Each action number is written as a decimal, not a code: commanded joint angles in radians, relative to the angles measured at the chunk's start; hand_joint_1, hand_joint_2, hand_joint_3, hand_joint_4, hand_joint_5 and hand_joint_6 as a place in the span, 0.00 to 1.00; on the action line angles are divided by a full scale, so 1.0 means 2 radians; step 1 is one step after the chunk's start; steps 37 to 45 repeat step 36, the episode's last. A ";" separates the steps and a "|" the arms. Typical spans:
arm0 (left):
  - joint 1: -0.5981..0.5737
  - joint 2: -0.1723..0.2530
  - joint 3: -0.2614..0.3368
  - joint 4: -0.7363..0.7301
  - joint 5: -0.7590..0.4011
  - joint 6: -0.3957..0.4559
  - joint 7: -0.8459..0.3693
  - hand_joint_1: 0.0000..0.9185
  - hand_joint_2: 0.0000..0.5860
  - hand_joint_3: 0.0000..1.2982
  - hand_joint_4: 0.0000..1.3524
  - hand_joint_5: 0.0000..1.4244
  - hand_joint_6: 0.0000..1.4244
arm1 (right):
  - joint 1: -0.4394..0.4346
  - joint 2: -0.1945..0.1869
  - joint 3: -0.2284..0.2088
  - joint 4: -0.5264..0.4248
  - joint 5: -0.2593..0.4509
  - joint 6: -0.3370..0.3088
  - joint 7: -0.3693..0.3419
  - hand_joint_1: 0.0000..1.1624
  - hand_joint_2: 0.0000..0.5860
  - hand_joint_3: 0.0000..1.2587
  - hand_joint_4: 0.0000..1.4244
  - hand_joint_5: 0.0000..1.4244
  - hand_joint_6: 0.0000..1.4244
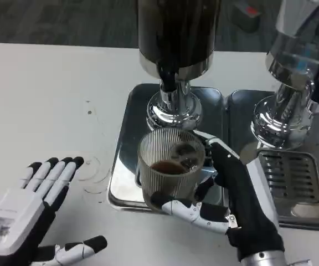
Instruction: Grasp the cup under the faucet to collect the drink, then remove the cup.
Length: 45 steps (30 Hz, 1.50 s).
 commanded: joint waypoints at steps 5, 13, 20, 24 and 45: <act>0.001 -0.003 -0.002 -0.003 0.002 0.003 -0.009 0.00 0.16 0.00 0.00 0.00 0.00 | -0.002 0.004 -0.002 -0.019 0.005 -0.014 -0.004 0.83 0.37 0.42 0.42 0.55 0.70; 0.000 -0.004 -0.002 -0.004 0.001 0.004 -0.011 0.00 0.16 0.00 0.00 0.00 0.00 | 0.001 0.003 0.000 -0.022 -0.004 -0.019 -0.009 0.83 0.37 0.42 0.43 0.55 0.70; -0.004 -0.008 0.001 -0.005 -0.003 0.009 -0.017 0.00 0.16 0.00 0.00 0.00 0.00 | 0.000 0.005 -0.001 -0.022 -0.009 -0.019 -0.011 0.84 0.37 0.41 0.43 0.55 0.70; -0.006 -0.009 0.001 -0.003 -0.005 0.012 -0.021 0.00 0.16 0.00 0.00 0.00 0.00 | -0.001 0.007 -0.003 -0.020 -0.004 -0.017 -0.012 0.84 0.37 0.41 0.43 0.55 0.70; -0.014 -0.011 0.001 0.000 -0.005 0.023 -0.025 0.00 0.16 0.00 0.00 0.00 0.00 | -0.006 0.010 -0.009 -0.011 0.002 -0.019 -0.013 0.84 0.37 0.41 0.43 0.55 0.70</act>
